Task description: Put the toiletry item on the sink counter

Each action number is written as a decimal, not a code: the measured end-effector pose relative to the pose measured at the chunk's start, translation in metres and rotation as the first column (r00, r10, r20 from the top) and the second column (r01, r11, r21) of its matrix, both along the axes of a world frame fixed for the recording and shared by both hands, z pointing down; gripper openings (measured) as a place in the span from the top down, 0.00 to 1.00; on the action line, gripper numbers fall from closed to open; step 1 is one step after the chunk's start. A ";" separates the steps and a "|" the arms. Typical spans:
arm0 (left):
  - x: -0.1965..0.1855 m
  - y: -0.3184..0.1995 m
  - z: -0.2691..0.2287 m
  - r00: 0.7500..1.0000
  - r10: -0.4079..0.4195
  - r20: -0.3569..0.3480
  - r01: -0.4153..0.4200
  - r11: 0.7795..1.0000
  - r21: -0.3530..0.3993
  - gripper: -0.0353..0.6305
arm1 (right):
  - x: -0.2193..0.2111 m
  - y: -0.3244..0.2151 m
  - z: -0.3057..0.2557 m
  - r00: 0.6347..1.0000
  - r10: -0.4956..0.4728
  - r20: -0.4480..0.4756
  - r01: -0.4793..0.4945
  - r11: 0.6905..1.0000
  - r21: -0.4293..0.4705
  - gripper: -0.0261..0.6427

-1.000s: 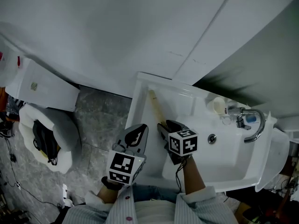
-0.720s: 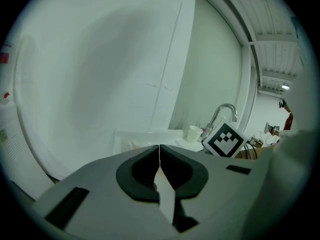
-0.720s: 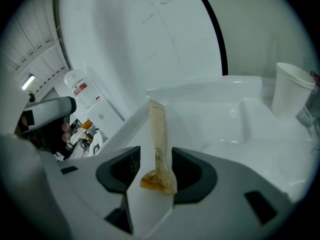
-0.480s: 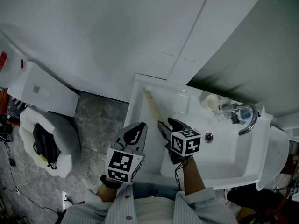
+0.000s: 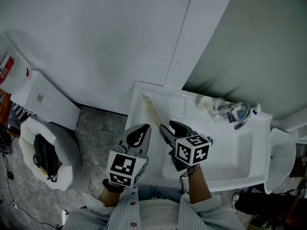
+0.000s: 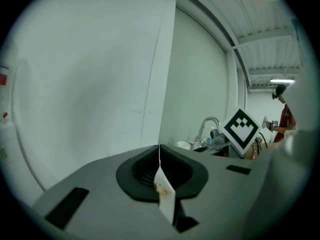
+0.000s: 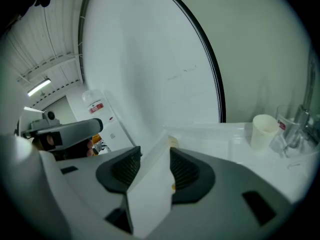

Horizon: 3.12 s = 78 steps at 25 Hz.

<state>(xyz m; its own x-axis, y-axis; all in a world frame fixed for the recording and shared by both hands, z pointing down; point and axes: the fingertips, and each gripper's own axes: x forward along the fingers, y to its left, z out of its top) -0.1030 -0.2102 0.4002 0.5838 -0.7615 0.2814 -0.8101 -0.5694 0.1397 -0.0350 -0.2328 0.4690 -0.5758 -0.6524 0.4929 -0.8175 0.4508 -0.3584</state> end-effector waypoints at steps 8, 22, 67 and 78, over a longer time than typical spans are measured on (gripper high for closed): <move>0.008 0.023 -0.031 0.999 0.019 -0.029 -0.017 0.998 0.062 0.92 | 0.002 0.031 -0.048 1.000 -0.011 0.017 0.009 0.994 0.111 0.68; 0.065 0.073 -0.097 0.977 0.169 -0.129 -0.155 0.981 0.112 0.92 | 0.036 0.095 -0.148 0.999 -0.013 0.034 0.003 0.959 0.285 0.80; 0.131 0.084 -0.101 0.959 0.276 -0.067 -0.262 0.951 0.166 0.92 | 0.109 0.110 -0.164 0.999 0.040 0.005 -0.040 0.937 0.348 0.94; 0.125 0.084 -0.102 0.958 0.276 -0.073 -0.262 0.951 0.163 0.92 | 0.097 0.109 -0.159 1.000 0.025 -0.016 -0.018 0.943 0.334 0.95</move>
<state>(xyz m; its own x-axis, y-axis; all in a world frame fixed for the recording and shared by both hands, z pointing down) 0.0220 -0.1260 0.2985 0.7910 -0.6019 0.1098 -0.6114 -0.7845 0.1038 0.0621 -0.1240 0.3099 -0.5524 -0.7933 0.2561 -0.8336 0.5242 -0.1742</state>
